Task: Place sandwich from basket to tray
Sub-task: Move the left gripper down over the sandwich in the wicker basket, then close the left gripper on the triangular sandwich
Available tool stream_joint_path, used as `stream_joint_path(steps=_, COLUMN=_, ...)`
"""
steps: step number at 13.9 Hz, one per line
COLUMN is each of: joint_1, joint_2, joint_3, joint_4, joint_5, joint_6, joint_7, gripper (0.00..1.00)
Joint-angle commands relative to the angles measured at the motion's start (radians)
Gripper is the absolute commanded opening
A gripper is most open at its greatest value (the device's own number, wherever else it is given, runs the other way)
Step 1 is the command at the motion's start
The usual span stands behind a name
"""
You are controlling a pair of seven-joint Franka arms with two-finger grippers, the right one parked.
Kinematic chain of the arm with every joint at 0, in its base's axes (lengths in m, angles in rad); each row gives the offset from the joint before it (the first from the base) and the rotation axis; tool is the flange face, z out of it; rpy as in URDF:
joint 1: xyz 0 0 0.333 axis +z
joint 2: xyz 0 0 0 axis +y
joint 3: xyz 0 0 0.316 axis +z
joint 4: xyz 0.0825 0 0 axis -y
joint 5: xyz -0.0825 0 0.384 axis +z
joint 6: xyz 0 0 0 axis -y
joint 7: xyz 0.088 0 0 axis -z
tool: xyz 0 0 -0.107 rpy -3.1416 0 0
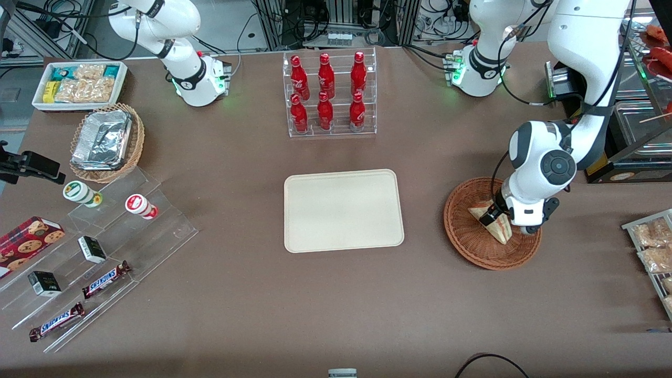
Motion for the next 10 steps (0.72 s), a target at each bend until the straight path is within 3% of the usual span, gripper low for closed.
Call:
stream_joint_path(steps=1, joint_1=0.003, joint_2=-0.004, joint_3=-0.001, joint_4=0.006, joint_5=0.009, joint_6=-0.004, joint_7=-0.051, gripper=0.0)
stream_joint_path(steps=3, joint_1=0.001, joint_2=-0.012, joint_3=-0.001, joint_4=0.052, joint_5=0.01, joint_6=-0.076, joint_7=-0.048, gripper=0.0)
stream_joint_path(steps=6, joint_1=-0.008, joint_2=-0.024, joint_3=-0.006, joint_4=0.197, joint_5=0.014, joint_6=-0.32, joint_7=-0.003, gripper=0.0)
stream_joint_path(steps=8, joint_1=-0.008, joint_2=-0.016, joint_3=-0.041, joint_4=0.291, joint_5=0.011, joint_6=-0.446, joint_7=0.075, gripper=0.0)
stream_joint_path(steps=10, joint_1=-0.008, joint_2=-0.001, joint_3=-0.091, joint_4=0.351, joint_5=0.007, joint_6=-0.466, joint_7=0.099, gripper=0.0)
